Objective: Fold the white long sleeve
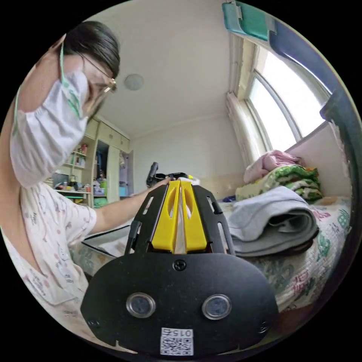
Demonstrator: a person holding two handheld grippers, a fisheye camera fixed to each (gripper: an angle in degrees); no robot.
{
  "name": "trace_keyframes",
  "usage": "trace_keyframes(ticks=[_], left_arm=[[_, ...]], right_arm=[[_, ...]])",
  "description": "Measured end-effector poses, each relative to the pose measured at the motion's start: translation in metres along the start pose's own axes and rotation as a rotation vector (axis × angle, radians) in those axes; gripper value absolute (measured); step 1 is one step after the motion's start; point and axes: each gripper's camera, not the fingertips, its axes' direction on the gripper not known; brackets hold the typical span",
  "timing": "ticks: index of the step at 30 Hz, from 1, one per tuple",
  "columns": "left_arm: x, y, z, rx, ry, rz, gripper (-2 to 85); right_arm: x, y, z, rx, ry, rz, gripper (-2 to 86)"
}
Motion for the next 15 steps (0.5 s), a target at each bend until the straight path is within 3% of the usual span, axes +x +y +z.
trace_keyframes(ticks=[5, 11, 15], left_arm=[[-0.084, 0.050, -0.116, 0.015, -0.090, -0.042, 0.9], [-0.183, 0.135, -0.128, -0.290, -0.280, -0.038, 0.7], [-0.193, 0.159, -0.122, -0.352, -0.351, -0.004, 0.3]], right_arm=[[-0.093, 0.027, 0.068, -0.146, -0.383, -0.027, -1.0], [-0.197, 0.116, 0.148, -0.479, -0.526, -0.070, -1.0], [-0.211, 0.146, 0.161, -0.608, -0.588, -0.016, -0.9]])
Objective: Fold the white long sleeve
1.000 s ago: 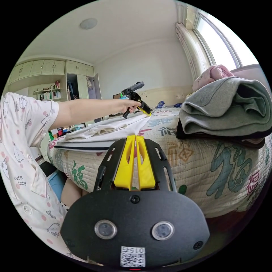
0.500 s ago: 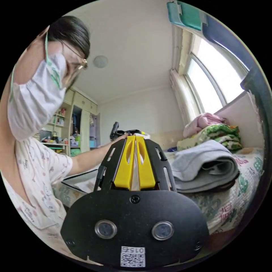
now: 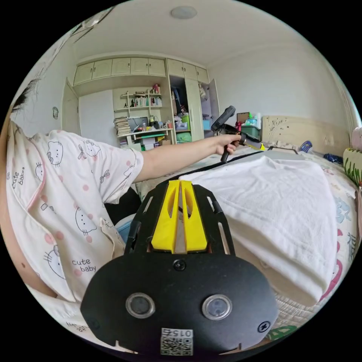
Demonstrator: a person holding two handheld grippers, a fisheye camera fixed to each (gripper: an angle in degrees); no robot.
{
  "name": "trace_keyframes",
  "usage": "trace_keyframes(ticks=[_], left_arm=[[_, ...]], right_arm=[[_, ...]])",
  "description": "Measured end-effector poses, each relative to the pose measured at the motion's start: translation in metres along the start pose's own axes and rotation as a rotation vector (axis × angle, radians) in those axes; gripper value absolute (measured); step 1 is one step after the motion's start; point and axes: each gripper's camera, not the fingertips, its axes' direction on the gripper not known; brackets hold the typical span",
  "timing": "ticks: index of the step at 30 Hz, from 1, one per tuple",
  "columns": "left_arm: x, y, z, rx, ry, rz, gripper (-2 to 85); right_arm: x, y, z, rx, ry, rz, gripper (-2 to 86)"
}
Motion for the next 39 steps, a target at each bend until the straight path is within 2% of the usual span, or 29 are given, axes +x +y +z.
trace_keyframes(ticks=[3, 5, 7, 9, 11, 14, 17, 21, 26, 31, 33, 36, 38, 39], left_arm=[[0.012, 0.000, -0.001, 0.022, 0.109, 0.010, 1.9], [0.035, -0.008, 0.020, -0.022, 0.180, -0.004, 10.8], [0.057, -0.013, 0.044, -0.087, 0.176, 0.004, 13.2], [0.081, -0.016, 0.063, -0.122, 0.137, 0.030, 12.2], [0.104, -0.018, 0.067, -0.104, 0.041, 0.049, 5.7], [0.124, -0.017, 0.069, -0.089, 0.043, 0.057, 2.6], [0.159, -0.013, 0.085, -0.137, -0.062, 0.123, 2.0], [0.196, -0.009, 0.096, -0.128, -0.113, 0.167, 1.8], [0.242, -0.006, 0.110, -0.124, -0.162, 0.191, 2.0], [0.276, 0.000, 0.121, -0.122, -0.203, 0.217, 2.4], [0.284, 0.002, 0.125, -0.120, -0.204, 0.213, 2.7], [0.290, 0.007, 0.130, -0.113, -0.194, 0.199, 3.5], [0.291, 0.012, 0.134, -0.108, -0.191, 0.186, 4.9], [0.292, 0.013, 0.136, -0.107, -0.193, 0.183, 5.3]], right_arm=[[-0.005, 0.007, -0.001, -0.008, -0.023, -0.002, -0.9], [-0.014, 0.013, 0.001, -0.027, -0.021, -0.017, -0.9], [-0.026, 0.018, 0.003, -0.040, -0.008, -0.036, -0.9], [-0.038, 0.021, 0.004, -0.054, 0.001, -0.058, -0.9], [-0.053, 0.023, 0.007, -0.080, 0.004, -0.089, -0.9], [-0.062, 0.027, 0.015, -0.122, -0.033, -0.081, -1.0], [-0.058, 0.033, 0.034, -0.175, -0.143, -0.006, -1.0], [-0.069, 0.034, 0.044, -0.177, -0.154, 0.010, -0.9], [-0.097, 0.022, 0.046, -0.192, -0.143, -0.016, -0.1], [-0.137, 0.011, 0.038, -0.261, -0.237, -0.136, 0.2], [-0.147, -0.002, 0.014, -0.204, -0.256, -0.155, 0.3], [-0.154, -0.039, -0.039, -0.069, -0.129, -0.149, 0.1], [-0.159, -0.070, -0.058, -0.025, 0.154, -0.067, -0.3], [-0.162, -0.077, -0.056, -0.027, 0.221, -0.058, -0.3]])
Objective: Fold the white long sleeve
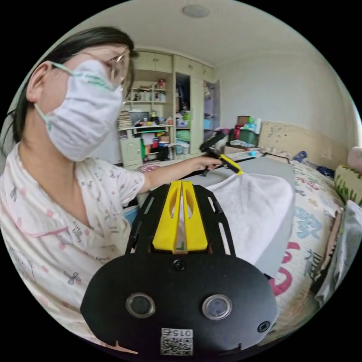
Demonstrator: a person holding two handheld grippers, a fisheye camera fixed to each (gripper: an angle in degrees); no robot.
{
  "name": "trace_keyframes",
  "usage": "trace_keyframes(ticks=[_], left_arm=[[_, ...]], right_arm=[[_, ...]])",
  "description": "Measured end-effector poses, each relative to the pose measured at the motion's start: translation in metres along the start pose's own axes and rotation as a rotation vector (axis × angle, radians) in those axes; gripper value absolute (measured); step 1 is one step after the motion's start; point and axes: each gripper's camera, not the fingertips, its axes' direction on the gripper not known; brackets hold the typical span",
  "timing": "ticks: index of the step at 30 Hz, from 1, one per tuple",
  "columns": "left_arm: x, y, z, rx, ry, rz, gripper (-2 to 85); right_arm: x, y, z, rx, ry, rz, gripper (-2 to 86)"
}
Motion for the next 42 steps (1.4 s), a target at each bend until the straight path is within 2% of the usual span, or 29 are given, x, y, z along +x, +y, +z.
trace_keyframes(ticks=[2, 6, 8, 12, 18, 22, 27, 29, 31, 35, 38, 42], left_arm=[[0.007, 0.003, 0.006, 0.001, -0.008, 0.001, 5.9], [0.017, 0.011, 0.017, 0.003, -0.035, 0.014, 5.9], [0.020, 0.016, 0.026, 0.003, -0.047, 0.022, 5.7], [0.017, 0.025, 0.041, 0.006, -0.058, 0.029, 5.7], [-0.030, 0.051, 0.060, 0.025, 0.004, -0.034, 7.8], [-0.088, 0.074, 0.064, 0.097, 0.151, -0.121, 9.1], [-0.145, 0.089, 0.115, 0.047, 0.414, -0.161, 13.6], [-0.167, 0.092, 0.143, -0.009, 0.428, -0.162, 15.2], [-0.182, 0.095, 0.158, -0.035, 0.411, -0.161, 15.6], [-0.222, 0.103, 0.190, -0.084, 0.459, -0.171, 15.6], [-0.257, 0.112, 0.208, -0.106, 0.518, -0.195, 14.8], [-0.300, 0.122, 0.222, -0.126, 0.575, -0.223, 13.8]], right_arm=[[-0.021, -0.019, 0.030, -0.070, 0.154, 0.007, -0.4], [-0.068, -0.032, 0.103, -0.247, 0.180, -0.048, -0.5], [-0.102, -0.033, 0.133, -0.328, -0.007, -0.112, -0.5], [-0.106, -0.059, 0.124, -0.303, -0.064, -0.040, -0.6], [-0.100, -0.129, 0.038, -0.137, -0.325, 0.001, -0.1], [-0.065, -0.190, -0.037, -0.024, -0.238, 0.041, 2.6], [0.038, -0.253, -0.062, -0.012, -0.049, 0.337, 9.2], [0.090, -0.277, -0.054, -0.047, 0.019, 0.468, 11.2], [0.119, -0.295, -0.040, -0.086, 0.042, 0.497, 12.1], [0.174, -0.330, 0.005, -0.205, -0.016, 0.626, 13.7], [0.191, -0.352, 0.038, -0.295, -0.005, 0.686, 15.1], [0.194, -0.377, 0.063, -0.335, -0.101, 0.744, 15.7]])
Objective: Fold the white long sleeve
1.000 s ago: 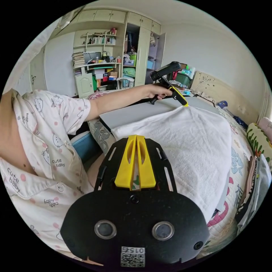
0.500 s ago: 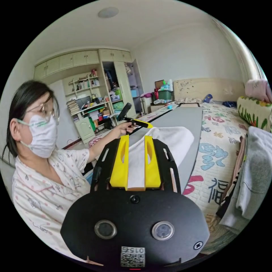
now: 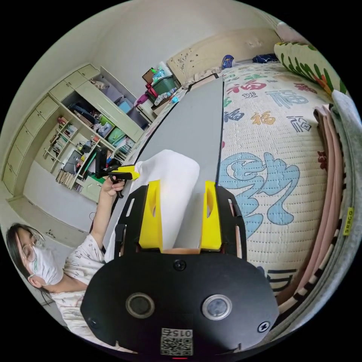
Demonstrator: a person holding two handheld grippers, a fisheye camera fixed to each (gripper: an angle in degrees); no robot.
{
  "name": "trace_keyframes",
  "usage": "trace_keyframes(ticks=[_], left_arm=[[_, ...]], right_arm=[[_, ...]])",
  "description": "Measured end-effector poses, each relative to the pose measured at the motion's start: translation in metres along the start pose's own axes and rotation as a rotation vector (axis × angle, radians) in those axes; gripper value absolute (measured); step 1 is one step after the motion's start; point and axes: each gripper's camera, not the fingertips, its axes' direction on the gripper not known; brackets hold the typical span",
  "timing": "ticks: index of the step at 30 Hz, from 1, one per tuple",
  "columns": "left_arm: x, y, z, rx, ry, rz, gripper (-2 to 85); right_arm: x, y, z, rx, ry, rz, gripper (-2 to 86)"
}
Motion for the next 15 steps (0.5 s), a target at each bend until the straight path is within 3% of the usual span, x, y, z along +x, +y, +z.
trace_keyframes(ticks=[9, 15], left_arm=[[-0.076, 0.010, -0.065, -0.007, 0.003, 0.013, 11.2], [-0.073, 0.037, -0.168, 0.127, -0.047, 0.168, 6.8]], right_arm=[[-0.049, 0.017, 0.003, -0.039, -0.056, 0.004, 10.9], [-0.135, 0.075, -0.026, 0.077, 0.019, -0.123, 8.2]])
